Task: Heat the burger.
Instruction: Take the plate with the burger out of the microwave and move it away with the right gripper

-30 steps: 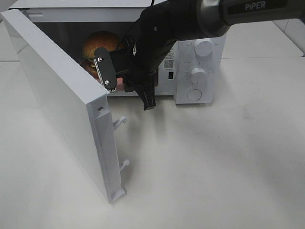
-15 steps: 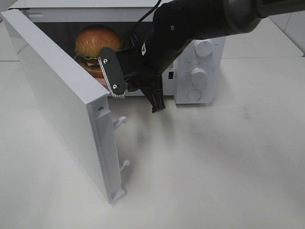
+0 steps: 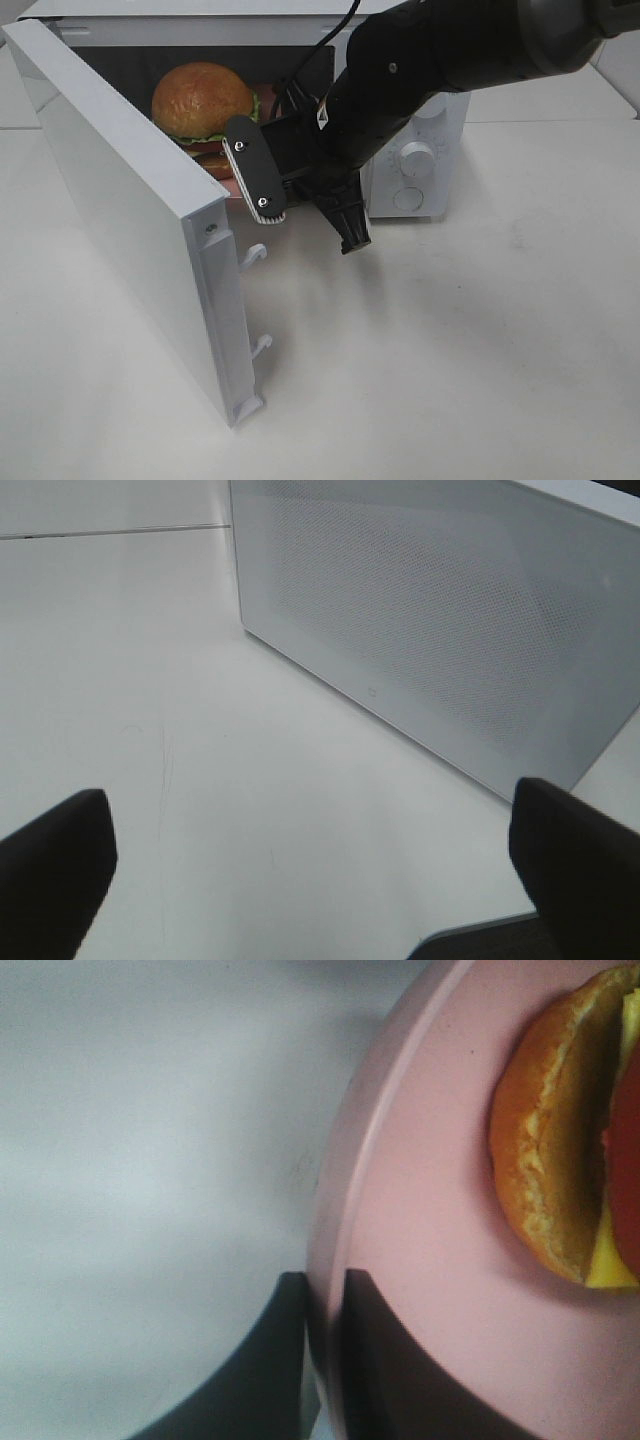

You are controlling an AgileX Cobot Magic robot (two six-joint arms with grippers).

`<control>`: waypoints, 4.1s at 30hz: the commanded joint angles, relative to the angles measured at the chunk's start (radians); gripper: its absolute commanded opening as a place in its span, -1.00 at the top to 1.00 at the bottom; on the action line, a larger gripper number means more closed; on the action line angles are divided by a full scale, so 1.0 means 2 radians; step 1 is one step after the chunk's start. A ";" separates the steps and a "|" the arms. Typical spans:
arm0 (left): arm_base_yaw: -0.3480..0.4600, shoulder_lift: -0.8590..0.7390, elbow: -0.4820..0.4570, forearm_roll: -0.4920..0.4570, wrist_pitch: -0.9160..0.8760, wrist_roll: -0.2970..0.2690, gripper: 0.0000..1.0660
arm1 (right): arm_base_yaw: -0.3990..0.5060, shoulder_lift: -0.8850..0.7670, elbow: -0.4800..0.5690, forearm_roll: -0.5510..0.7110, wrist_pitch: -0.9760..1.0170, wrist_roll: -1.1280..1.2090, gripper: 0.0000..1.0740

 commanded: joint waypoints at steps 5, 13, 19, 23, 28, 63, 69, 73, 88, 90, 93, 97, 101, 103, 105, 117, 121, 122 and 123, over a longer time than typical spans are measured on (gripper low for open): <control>0.000 -0.008 0.001 0.001 0.000 -0.002 -0.88 | -0.006 -0.042 0.023 -0.004 -0.016 0.001 1.00; 0.000 -0.008 0.001 0.001 0.000 -0.002 -0.88 | -0.006 -0.078 0.063 0.004 -0.016 -0.022 1.00; 0.000 -0.008 0.001 0.001 0.000 -0.002 -0.88 | -0.006 -0.110 0.097 0.012 -0.019 -0.033 1.00; 0.000 -0.008 0.001 0.001 0.000 -0.002 -0.88 | -0.006 -0.134 0.125 0.012 -0.021 -0.033 1.00; 0.000 -0.008 0.001 0.001 0.000 -0.002 -0.88 | -0.006 -0.164 0.156 0.012 -0.032 -0.033 1.00; 0.000 -0.008 0.001 0.001 0.000 -0.002 -0.88 | -0.006 -0.417 0.360 0.012 -0.025 0.021 1.00; 0.000 -0.008 0.001 0.001 0.000 -0.002 -0.88 | -0.006 -0.457 0.386 0.012 -0.017 0.034 1.00; 0.000 -0.008 0.001 0.001 0.000 -0.002 -0.88 | -0.006 -0.495 0.406 0.011 0.005 0.035 1.00; 0.000 -0.008 0.001 0.001 0.000 -0.002 -0.88 | -0.006 -0.604 0.433 -0.033 0.099 0.109 1.00; 0.000 -0.008 0.001 0.001 0.000 -0.002 -0.88 | -0.006 -0.618 0.439 -0.037 0.111 0.112 1.00; 0.000 -0.008 0.001 0.001 0.000 -0.002 -0.88 | -0.006 -0.639 0.448 -0.053 0.135 0.124 1.00; 0.000 -0.008 0.001 0.001 0.000 -0.002 -0.88 | -0.006 -0.670 0.460 -0.059 0.166 0.157 1.00; 0.000 -0.008 0.001 0.001 0.000 -0.002 -0.88 | -0.006 -0.679 0.466 -0.075 0.180 0.177 1.00; 0.000 -0.008 0.001 0.001 0.000 -0.002 -0.88 | -0.006 -0.680 0.469 -0.088 0.189 0.195 1.00; 0.000 -0.008 0.001 0.001 0.000 -0.002 -0.88 | -0.006 -0.680 0.473 -0.103 0.197 0.214 1.00; 0.000 -0.008 0.001 0.001 0.000 -0.002 -0.88 | -0.006 -0.680 0.497 -0.194 0.239 0.364 1.00; 0.000 -0.008 0.001 0.001 0.000 -0.002 -0.88 | -0.006 -0.680 0.498 -0.203 0.244 0.396 1.00; 0.000 -0.008 0.001 0.001 0.000 -0.002 -0.88 | -0.006 -0.680 0.498 -0.210 0.247 0.420 1.00; 0.000 -0.008 0.001 0.001 0.000 -0.002 -0.88 | -0.006 -0.680 0.498 -0.210 0.247 0.420 1.00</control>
